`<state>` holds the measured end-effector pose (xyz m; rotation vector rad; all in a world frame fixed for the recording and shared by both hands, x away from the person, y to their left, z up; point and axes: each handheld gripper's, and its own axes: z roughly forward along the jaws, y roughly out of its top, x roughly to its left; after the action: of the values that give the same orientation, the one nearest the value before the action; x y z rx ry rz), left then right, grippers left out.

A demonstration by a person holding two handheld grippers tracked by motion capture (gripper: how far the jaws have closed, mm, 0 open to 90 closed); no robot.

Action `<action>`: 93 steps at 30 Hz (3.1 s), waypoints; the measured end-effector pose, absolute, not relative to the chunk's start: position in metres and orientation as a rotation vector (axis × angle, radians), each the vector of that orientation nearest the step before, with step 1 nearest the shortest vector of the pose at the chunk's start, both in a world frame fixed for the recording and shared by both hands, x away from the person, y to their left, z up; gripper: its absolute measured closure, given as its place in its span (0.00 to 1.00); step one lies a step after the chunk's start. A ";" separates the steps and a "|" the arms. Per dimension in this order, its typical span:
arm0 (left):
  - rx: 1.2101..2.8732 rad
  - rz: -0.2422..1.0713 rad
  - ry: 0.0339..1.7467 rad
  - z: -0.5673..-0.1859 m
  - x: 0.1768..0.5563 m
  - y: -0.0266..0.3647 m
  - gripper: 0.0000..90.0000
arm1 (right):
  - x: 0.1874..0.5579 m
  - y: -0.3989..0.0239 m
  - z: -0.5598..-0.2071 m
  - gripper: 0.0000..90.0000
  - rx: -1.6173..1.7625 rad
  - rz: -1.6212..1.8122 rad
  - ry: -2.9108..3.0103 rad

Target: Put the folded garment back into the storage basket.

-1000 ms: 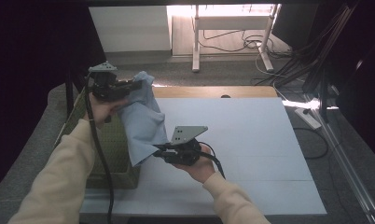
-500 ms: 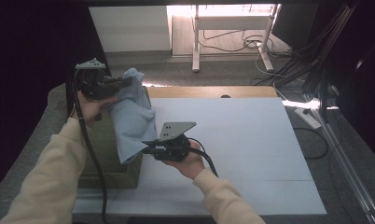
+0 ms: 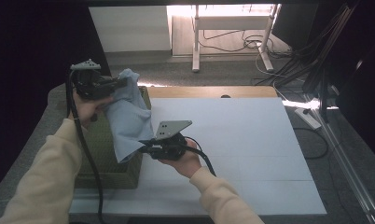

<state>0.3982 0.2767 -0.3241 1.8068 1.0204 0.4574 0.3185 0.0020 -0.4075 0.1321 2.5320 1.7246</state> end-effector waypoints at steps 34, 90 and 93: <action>1.774 0.482 1.058 -0.325 0.392 0.320 0.90 | 0.324 0.044 -0.405 0.90 0.092 1.728 2.552; 1.872 0.418 1.209 -0.384 0.427 0.345 0.90 | 0.342 0.110 -0.444 0.90 0.094 1.621 2.712; 1.886 0.416 1.205 -0.385 0.429 0.343 0.90 | 0.342 0.112 -0.444 0.90 0.087 1.609 2.720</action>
<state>0.4287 0.3427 -0.3848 1.8864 1.2052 0.4163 0.3420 0.1119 -0.4440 0.0873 2.7204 1.6093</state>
